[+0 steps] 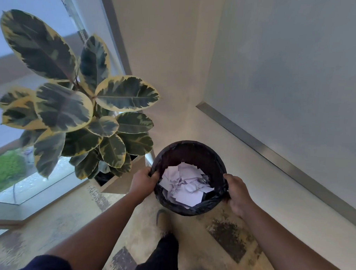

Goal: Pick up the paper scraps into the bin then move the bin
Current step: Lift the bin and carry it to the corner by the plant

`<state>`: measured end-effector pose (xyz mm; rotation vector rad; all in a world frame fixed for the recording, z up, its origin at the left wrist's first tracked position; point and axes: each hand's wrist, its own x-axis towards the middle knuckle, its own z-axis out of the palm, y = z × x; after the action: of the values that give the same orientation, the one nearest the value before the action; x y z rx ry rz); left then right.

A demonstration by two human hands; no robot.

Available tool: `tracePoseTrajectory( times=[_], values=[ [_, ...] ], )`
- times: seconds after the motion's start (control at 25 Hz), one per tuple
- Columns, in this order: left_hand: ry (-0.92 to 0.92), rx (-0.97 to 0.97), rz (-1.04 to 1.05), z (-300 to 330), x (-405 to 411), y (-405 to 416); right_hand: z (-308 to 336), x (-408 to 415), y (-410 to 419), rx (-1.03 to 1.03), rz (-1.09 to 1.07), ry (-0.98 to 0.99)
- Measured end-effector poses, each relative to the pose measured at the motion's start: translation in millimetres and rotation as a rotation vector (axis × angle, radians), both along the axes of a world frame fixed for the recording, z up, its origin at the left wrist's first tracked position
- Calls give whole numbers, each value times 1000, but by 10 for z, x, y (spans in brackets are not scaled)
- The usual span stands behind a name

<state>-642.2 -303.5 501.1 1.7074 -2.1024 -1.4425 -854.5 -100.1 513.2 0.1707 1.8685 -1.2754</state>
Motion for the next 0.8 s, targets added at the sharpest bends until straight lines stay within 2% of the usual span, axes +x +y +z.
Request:
tracePoseTrajectory(
  times=[0.28,0.6,0.8],
  values=[
    [-182,-91,-97,-458,-740,-690,-547,-725,-680,104,16,-136],
    [-273,99,-88,-1805,-1334,-1103,-1820,-1417,-1124,239,165,-114],
    [-283,339,-35,-2900,-1519,-1318,-2815,-1657,-1378,284,202,-90]
  ],
)
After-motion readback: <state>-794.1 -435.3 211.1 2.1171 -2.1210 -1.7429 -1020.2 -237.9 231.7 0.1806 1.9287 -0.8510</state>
